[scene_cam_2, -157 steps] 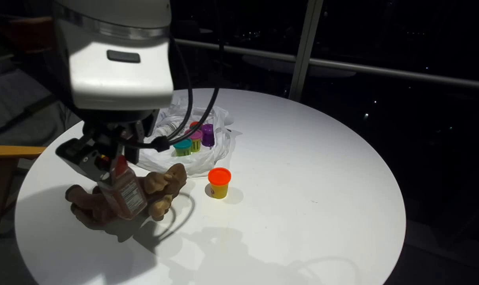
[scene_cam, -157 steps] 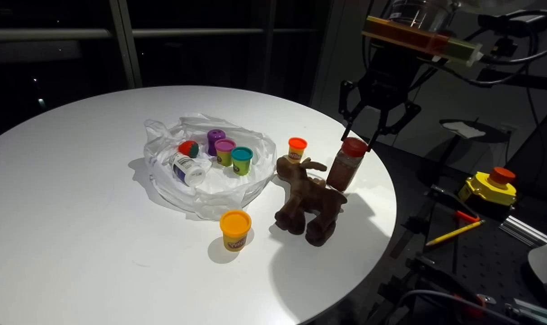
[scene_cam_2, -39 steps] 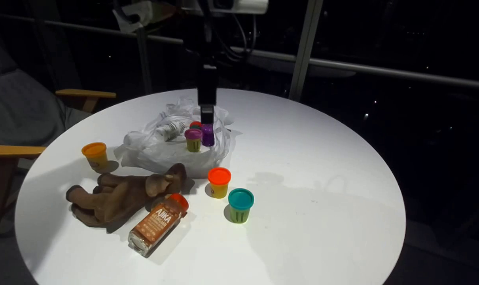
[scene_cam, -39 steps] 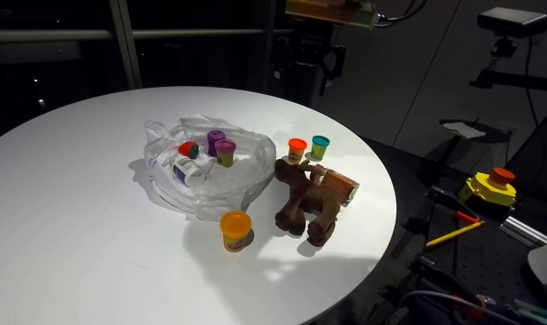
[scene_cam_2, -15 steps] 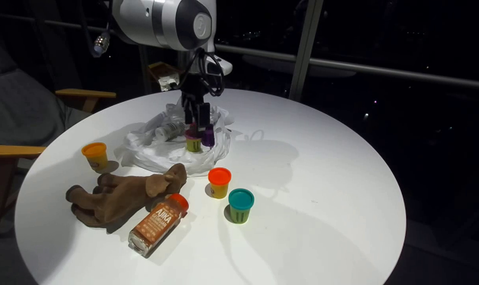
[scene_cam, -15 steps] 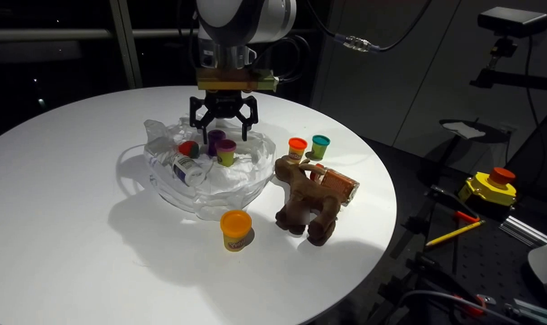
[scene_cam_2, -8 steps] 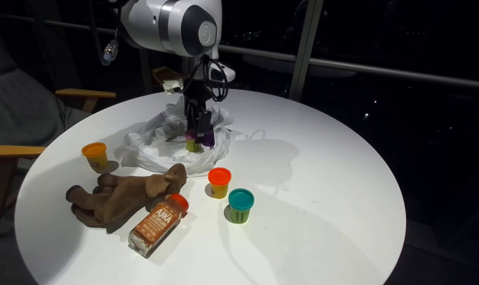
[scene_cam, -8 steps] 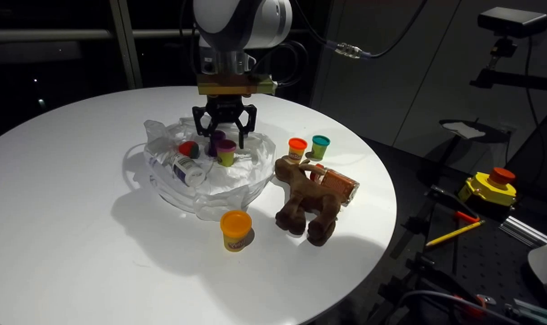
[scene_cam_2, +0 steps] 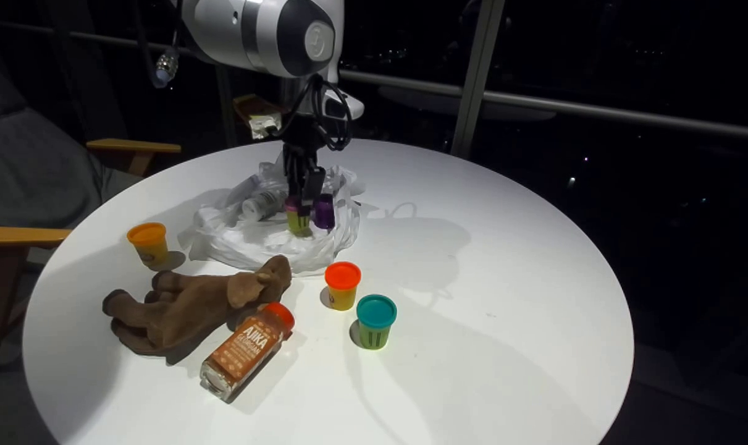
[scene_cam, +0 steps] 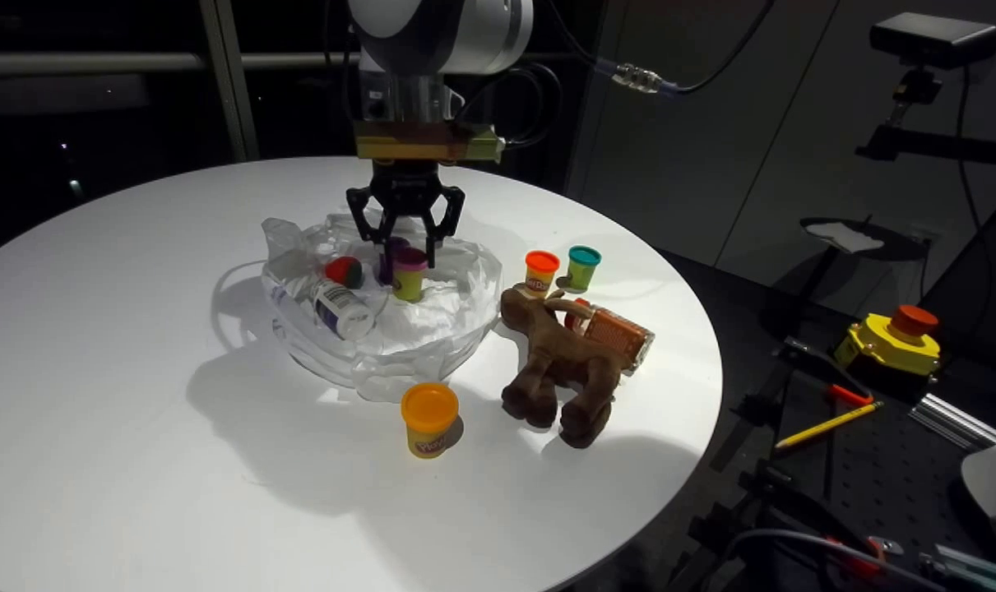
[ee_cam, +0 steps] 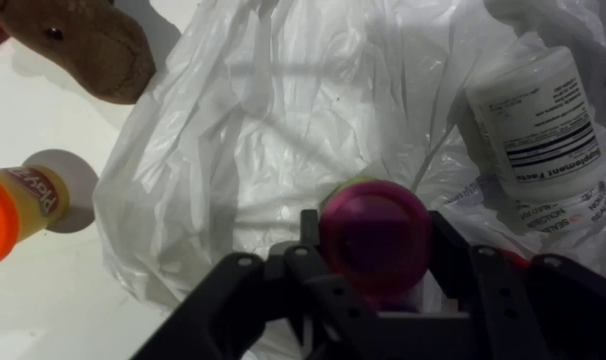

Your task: Remove all the contents from the white plastic bag and put them on the table

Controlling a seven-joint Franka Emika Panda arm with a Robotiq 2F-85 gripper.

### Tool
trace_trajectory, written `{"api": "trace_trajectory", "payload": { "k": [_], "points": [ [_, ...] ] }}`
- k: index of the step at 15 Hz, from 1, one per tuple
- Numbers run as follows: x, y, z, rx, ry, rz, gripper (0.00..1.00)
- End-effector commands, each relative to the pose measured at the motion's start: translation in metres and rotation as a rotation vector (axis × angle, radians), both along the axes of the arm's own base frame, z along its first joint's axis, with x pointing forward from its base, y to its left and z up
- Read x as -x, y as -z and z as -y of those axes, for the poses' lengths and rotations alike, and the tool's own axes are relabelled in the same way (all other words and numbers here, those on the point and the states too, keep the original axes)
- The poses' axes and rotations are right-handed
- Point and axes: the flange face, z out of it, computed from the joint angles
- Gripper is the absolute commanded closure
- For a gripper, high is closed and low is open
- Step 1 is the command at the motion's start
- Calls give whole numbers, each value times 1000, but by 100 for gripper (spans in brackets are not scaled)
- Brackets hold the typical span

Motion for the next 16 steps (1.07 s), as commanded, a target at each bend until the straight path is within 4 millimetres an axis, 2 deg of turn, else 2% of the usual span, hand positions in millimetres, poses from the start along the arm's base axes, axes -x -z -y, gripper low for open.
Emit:
{"api": "trace_trajectory", "payload": {
  "k": [1, 5, 8, 11, 13, 16],
  "points": [
    [42, -58, -20, -9, 9, 27, 72],
    [99, -86, -63, -12, -3, -4, 72],
    [154, -91, -94, 23, -1, -6, 72],
    [209, -90, -115, 40, 23, -15, 72],
    [236, -82, -123, 35, 37, -28, 72],
    [257, -65, -127, 5, 43, -39, 72]
  ]
}}
